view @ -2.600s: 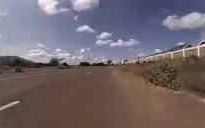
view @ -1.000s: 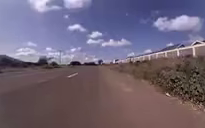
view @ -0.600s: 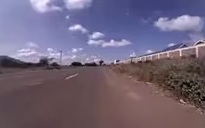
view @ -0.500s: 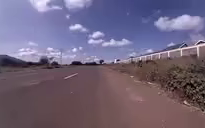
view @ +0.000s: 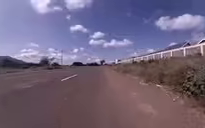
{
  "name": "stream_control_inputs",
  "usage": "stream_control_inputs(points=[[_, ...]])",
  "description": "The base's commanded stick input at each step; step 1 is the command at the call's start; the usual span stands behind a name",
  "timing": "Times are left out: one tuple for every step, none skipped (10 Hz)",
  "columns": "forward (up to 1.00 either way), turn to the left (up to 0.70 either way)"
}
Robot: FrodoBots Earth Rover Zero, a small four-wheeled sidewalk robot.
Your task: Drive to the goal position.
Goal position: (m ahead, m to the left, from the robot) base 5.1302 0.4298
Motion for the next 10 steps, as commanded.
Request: stream_control_inputs(points=[[1.0, 0.05], [1.0, 0.05], [1.0, 0.05], [1.0, 0.05], [1.0, 0.05], [1.0, 0.05], [1.0, 0.05], [1.0, 0.05], [1.0, 0.05], [1.0, 0.05]])
